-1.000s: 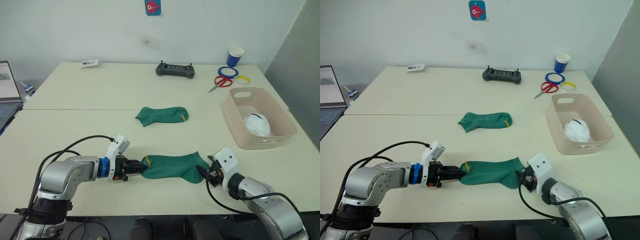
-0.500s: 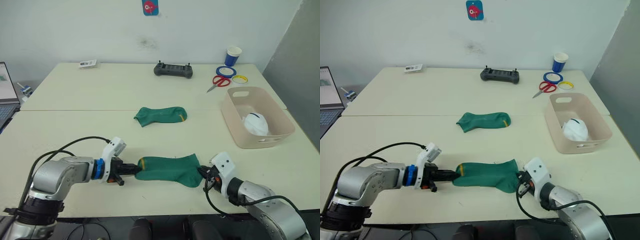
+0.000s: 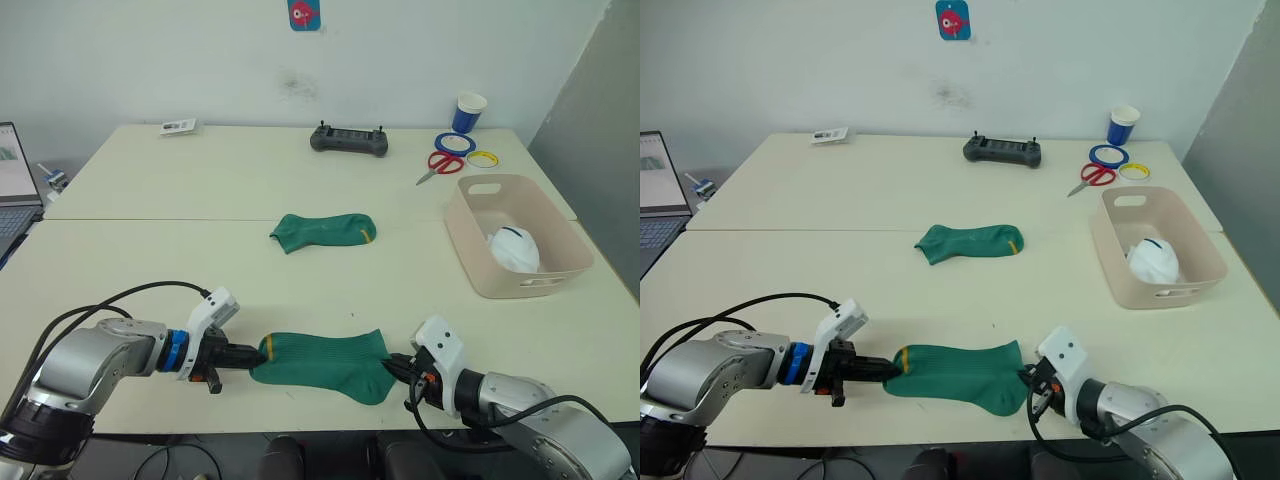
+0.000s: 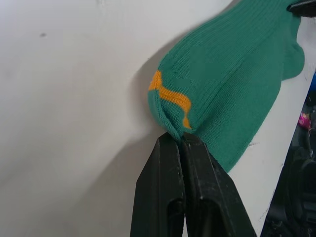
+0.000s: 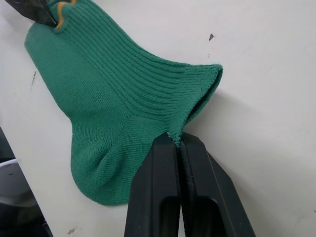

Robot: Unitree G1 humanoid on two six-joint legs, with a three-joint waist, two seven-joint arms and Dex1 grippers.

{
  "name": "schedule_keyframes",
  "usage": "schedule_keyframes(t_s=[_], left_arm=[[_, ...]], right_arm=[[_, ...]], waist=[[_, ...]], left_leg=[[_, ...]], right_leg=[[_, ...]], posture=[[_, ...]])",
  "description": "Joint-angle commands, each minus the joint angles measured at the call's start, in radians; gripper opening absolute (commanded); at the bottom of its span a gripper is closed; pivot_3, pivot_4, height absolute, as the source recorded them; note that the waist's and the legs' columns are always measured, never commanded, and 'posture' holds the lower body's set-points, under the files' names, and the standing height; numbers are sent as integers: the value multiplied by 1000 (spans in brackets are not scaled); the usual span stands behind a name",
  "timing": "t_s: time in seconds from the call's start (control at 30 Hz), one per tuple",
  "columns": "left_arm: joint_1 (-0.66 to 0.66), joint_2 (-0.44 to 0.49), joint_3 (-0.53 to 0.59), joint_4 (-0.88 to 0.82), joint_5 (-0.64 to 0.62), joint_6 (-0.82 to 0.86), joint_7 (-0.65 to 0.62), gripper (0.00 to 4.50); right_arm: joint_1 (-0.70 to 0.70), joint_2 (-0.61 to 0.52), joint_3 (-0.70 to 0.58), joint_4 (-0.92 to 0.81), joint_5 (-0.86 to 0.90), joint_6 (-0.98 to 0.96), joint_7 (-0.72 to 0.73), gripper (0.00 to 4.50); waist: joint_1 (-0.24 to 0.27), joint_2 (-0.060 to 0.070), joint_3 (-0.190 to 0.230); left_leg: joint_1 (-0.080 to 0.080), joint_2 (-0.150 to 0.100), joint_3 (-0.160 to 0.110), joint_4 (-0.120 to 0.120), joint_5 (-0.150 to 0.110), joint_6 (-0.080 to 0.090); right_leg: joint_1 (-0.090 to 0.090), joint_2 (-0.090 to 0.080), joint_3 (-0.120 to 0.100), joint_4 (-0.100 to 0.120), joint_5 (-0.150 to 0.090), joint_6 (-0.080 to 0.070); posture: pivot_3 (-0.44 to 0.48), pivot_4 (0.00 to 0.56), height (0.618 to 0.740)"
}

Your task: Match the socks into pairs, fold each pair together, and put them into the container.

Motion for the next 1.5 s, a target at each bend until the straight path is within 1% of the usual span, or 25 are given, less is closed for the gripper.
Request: schedule_keyframes(t_s=[0.03, 0.13, 0.17, 0.27, 0.4, 0.47, 0.57, 0.6, 0.7, 0.9, 1.0, 1.1, 1.17, 1.23, 1.3, 1.4, 1.43, 1.5], left_arm=[[17, 8, 4, -22, 2, 0, 20, 0], [19, -5, 12, -26, -13, 7, 34, 0], [24, -8, 13, -26, -13, 4, 40, 0], [39, -26, 39, -17, -18, -12, 61, 687], [73, -22, 92, -14, -16, -47, 75, 1851], [99, -7, 148, -16, -46, -51, 52, 2399], [136, 28, 206, 3, -67, -77, 2, 3324], [131, 39, 223, 27, -67, -87, -9, 3612], [79, 48, 238, 98, -60, -121, -24, 4412], [-52, 22, 221, 192, -67, -122, -13, 4460], [-92, -20, 216, 209, -66, -123, 20, 4460], [-193, -147, 239, 248, -48, -147, 160, 4460], [-248, -227, 279, 247, -84, -112, 249, 4460], [-267, -282, 305, 220, -119, -62, 310, 4460], [-272, -339, 321, 201, -124, -44, 383, 4460], [-327, -469, 346, 256, -59, -104, 583, 4460], [-341, -495, 351, 269, -42, -117, 624, 4460], [-364, -534, 325, 298, 8, -167, 676, 4460]], right_arm=[[-4, -4, 6, -37, -1, 4, -20, 15], [-20, 9, -9, -25, 3, 13, -37, 15], [-26, 9, -17, -25, 9, 20, -39, 251], [-34, -1, -28, -33, 17, 31, -33, 1065], [-41, -17, -54, -55, 18, 24, -29, 2482], [-43, -29, -79, -73, 24, 16, -22, 3175], [-49, -49, -115, -94, 42, 2, 0, 4273], [-57, -57, -127, -94, 44, -6, 7, 4500], [-81, -71, -146, -81, 45, -35, 18, 4500], [-142, -64, -147, -54, 42, -75, 24, 4500], [-156, -50, -145, -61, 58, -105, 39, 4500], [-173, -39, -135, -64, 51, -129, 35, 4500], [-181, -44, -133, -63, 47, -134, 34, 4500], [-186, -50, -131, -62, 43, -137, 34, 4500], [-192, -58, -129, -58, 34, -141, 31, 4500], [-216, -53, -127, -46, 23, -145, 21, 4500], [-225, -50, -126, -42, 22, -144, 18, 4500], [-244, -46, -119, -32, 19, -142, 13, 4500]], waist=[[0, 0, 0], [0, 0, 0], [0, 0, 0], [0, 0, 0], [2, 0, 0], [1, 0, 0], [-4, 1, 0], [-4, 1, 0], [-2, 1, 1], [1, 0, 1], [0, 0, 1], [3, 0, 1], [5, 0, 1], [3, -1, 1], [-4, -1, 1], [0, -1, 1], [2, -1, 1], [1, -1, 1]], left_leg=[[0, 0, 0, 0, 0, 0], [0, 0, 0, 0, 0, 0], [0, 0, 0, 0, 0, 0], [0, 0, 0, 0, 0, 0], [0, 0, 0, 0, 0, 0], [1, 0, 0, 0, 0, 0], [1, 0, 0, 0, 0, 0], [1, 0, 0, 0, 0, 0], [1, 0, 0, -1, 0, 0], [-1, 0, 1, -1, 0, 0], [-1, 0, 1, -1, 0, 0], [-2, 0, 0, -2, 0, 0], [-2, 0, -1, -1, 0, 0], [-3, 0, -1, 1, 0, 0], [-4, 0, 0, 1, 0, 0], [-3, 0, 0, 1, 0, 0], [-2, 0, -1, 1, 0, 0], [-2, 0, -1, 2, 0, 0]], right_leg=[[0, 0, 0, 0, 0, 0], [0, 0, 0, 0, 0, 0], [0, 0, 0, 0, 0, -1], [0, 0, 0, 0, -1, -1], [0, -1, 0, 0, -1, -1], [0, -1, 0, 0, -3, -5], [0, -1, 0, 1, -3, -6], [0, -1, 0, 1, -3, -6], [0, -1, -1, 0, -3, -6], [-1, -1, -1, -1, -3, -6], [-1, -1, -1, -2, -1, 0], [-1, -1, -2, -1, -1, 0], [-1, -1, -3, -1, 0, 1], [-1, -1, -3, -1, 0, 1], [-1, -1, -1, -1, 0, 2], [-1, -1, -1, 0, 1, 2], [-1, -1, -1, 0, 1, 2], [0, 0, -2, 0, 1, 2]], posture=[[0, 150, 740], [0, 150, 740], [0, 150, 740], [0, 150, 740], [0, 150, 740], [0, 150, 740], [0, 150, 740], [0, 150, 740], [0, 150, 740], [0, 150, 740], [0, 150, 740], [0, 150, 740], [0, 150, 740], [0, 150, 740], [0, 150, 740], [0, 150, 740], [0, 150, 740], [0, 150, 740]])
